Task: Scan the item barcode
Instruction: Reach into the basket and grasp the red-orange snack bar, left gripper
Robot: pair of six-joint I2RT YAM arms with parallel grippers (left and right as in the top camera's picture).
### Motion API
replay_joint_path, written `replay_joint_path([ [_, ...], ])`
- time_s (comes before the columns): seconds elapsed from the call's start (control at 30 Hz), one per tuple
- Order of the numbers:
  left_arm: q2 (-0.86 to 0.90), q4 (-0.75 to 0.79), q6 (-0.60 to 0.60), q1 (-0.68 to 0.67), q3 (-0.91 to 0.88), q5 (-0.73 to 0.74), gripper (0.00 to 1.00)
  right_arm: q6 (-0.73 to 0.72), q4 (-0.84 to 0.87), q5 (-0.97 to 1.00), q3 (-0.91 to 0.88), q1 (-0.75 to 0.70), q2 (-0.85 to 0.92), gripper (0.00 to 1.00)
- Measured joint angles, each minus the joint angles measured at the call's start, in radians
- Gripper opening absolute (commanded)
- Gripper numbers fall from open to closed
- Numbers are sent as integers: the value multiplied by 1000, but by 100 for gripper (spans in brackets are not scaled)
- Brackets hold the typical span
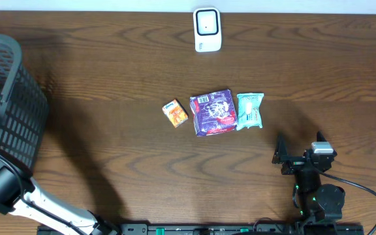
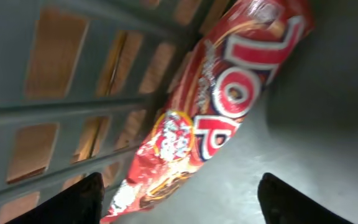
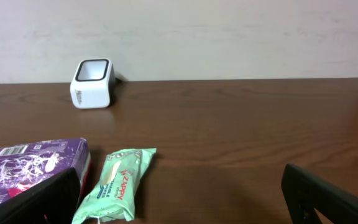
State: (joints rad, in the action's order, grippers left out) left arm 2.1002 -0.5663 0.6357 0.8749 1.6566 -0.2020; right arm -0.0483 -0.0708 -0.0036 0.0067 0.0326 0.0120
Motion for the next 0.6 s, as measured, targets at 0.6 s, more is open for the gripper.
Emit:
replay_joint_path([
  [0.6, 52, -5, 19, 100, 1, 187, 62, 0, 0, 0, 0, 0, 0, 99],
])
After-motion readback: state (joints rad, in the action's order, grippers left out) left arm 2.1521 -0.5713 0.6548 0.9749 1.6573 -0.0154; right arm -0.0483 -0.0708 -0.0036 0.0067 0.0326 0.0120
